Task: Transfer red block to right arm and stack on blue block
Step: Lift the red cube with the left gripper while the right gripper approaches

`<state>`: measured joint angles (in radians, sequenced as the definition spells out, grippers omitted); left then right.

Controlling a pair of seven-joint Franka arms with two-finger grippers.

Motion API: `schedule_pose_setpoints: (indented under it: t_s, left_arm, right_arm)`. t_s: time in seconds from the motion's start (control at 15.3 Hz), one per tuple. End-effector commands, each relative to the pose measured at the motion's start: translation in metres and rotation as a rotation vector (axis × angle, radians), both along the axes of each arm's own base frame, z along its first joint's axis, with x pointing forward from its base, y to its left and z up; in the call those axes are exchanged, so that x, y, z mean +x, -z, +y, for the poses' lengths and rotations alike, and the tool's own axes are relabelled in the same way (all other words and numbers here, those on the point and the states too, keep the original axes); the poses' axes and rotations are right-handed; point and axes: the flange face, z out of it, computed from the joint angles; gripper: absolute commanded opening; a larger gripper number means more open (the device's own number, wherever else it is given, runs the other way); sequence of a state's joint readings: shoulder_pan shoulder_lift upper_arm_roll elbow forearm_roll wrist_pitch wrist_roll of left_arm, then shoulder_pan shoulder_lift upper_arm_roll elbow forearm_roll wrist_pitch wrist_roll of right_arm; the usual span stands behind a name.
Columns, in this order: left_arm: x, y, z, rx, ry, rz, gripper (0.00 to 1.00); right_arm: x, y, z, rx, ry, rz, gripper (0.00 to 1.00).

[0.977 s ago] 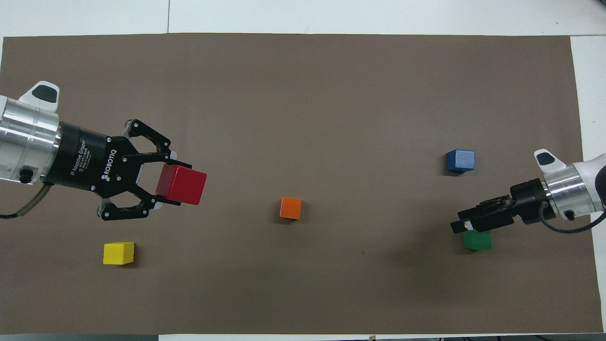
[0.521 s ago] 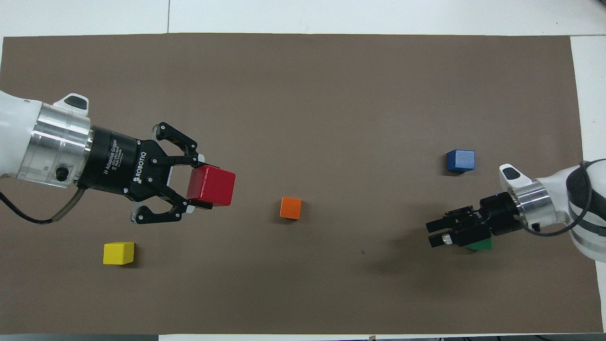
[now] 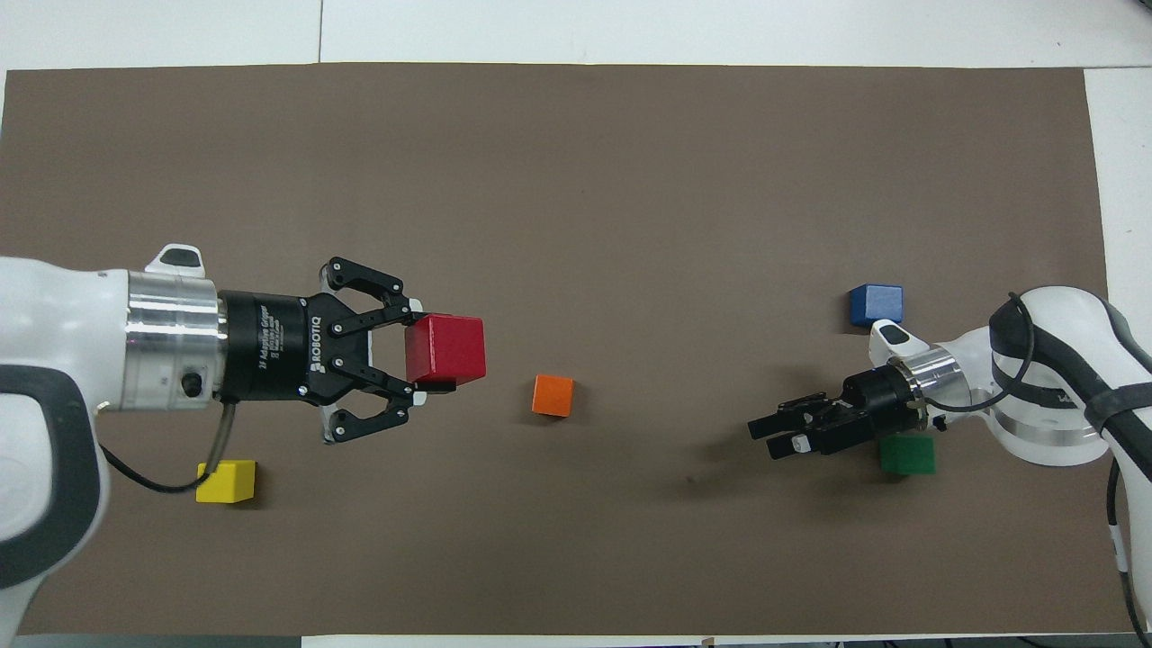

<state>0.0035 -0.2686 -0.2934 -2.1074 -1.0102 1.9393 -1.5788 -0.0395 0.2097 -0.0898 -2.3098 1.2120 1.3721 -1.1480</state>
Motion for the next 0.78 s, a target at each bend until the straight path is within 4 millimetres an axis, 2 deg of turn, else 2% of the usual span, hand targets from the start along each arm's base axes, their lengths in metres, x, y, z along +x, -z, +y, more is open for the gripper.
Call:
schedule_pose_setpoints:
  t_s: [0.0,0.26,0.39,0.59,0.72]
  left_arm:
    - [-0.045,0.011,-0.011,0.006,-0.088,-0.043,0.0]
    - [-0.046,0.01,-0.014,-0.007,-0.141,-0.037,0.0]
    - [-0.054,0.015,-0.027,-0.001,-0.134,-0.044,0.0]
    - [-0.058,0.015,-0.034,0.001,-0.137,-0.063,0.0]
    - [-0.061,0.013,-0.042,0.001,-0.136,-0.081,0.0]
  right_arm:
    - [0.009,-0.01,0.025,0.111,-0.002,-0.011,1.0]
    - [0.014,-0.026,0.067,0.225,0.025,-0.016,1.0]
    - [0.014,-0.031,0.087,0.257,0.031,-0.018,1.0]
    - [0.008,-0.034,0.108,0.323,0.026,-0.003,1.0]
    - [0.008,-0.039,0.111,0.377,0.048,-0.004,1.0]
